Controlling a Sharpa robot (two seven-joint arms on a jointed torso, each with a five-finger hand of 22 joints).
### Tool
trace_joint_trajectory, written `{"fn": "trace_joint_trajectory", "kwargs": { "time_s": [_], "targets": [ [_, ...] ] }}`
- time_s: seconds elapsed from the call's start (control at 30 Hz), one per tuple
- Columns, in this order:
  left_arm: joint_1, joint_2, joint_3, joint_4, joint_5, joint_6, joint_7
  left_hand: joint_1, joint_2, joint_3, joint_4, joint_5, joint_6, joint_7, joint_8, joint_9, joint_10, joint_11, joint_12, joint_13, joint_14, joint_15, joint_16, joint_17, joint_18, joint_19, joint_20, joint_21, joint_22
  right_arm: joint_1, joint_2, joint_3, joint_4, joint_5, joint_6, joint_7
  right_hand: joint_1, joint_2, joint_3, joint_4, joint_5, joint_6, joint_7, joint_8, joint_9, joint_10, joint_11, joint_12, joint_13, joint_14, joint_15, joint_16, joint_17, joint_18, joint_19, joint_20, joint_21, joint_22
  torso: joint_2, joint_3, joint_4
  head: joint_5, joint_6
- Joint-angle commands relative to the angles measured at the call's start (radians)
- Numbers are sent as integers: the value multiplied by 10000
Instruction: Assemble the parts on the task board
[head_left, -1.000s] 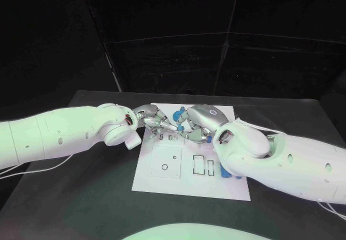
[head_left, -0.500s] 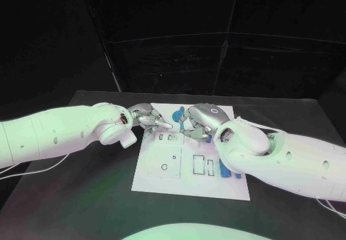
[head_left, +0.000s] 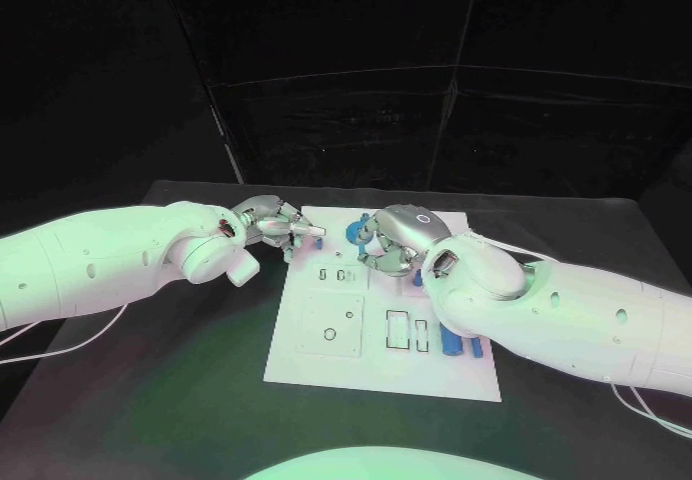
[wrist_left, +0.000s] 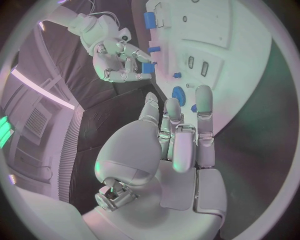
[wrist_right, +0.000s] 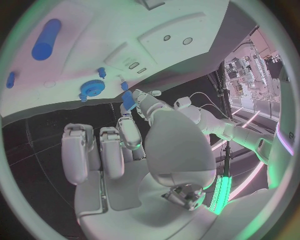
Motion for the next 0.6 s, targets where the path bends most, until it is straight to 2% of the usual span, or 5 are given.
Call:
{"fn": "trace_joint_trajectory", "kwargs": {
  "time_s": [0.03,0.23,0.37,0.5,0.6],
  "targets": [
    [24,-12,11,125,1751,-895,1213,10,57,-71,48,46,-185,78,-84,-28,-190,90,-151,-78,-97,99,-344,-541,200,-192,83,-217,-154,-59,180,3,-197,344,-96,622,-59,44,25,15,69,81,-1,40,10,65,12,43,20,1039,-86,24,2631,-81,531,-56,-23,1593,7,1,-8,-17,6],
    [32,-6,10,331,2847,-1364,2038,13,122,-104,109,44,-268,138,-116,-28,-345,156,-289,-156,-308,167,-689,-1075,228,-300,182,-411,-267,-237,431,3,-486,579,162,900,-55,35,26,11,68,67,4,30,7,60,13,36,14,1039,-88,24,2631,-77,523,-59,-30,1576,0,1,10,-28,-7],
    [35,7,9,523,3651,-1609,2649,40,167,-159,162,47,-367,223,-147,-25,-664,259,-584,-327,-815,265,-1437,-2179,239,-508,302,-753,-465,-355,604,2,-732,638,304,959,-53,31,27,9,69,59,7,25,5,65,14,43,24,1039,-88,24,2631,-79,527,-60,-27,1583,3,-2,-15,9,-15],
    [36,14,9,647,4030,-1868,3116,67,197,-173,179,45,-419,260,-166,-28,-741,293,-679,-397,-947,306,-1650,-2451,249,-556,346,-889,-551,-455,739,0,-963,653,393,974,-44,27,33,3,73,44,11,13,2,49,17,22,4,1039,-88,24,2631,-75,519,-62,-34,1567,1,-8,-8,21,-26],
    [37,2,9,658,4164,-2079,3421,92,211,-169,174,45,-435,267,-172,-29,-752,298,-703,-418,-952,311,-1671,-2468,254,-553,356,-918,-572,-503,811,-1,-1090,655,522,965,-44,27,33,3,73,44,11,13,2,49,17,22,4,1039,-88,24,2631,-75,519,-62,-34,1567,8,9,-10,59,-24]
  ]
}}
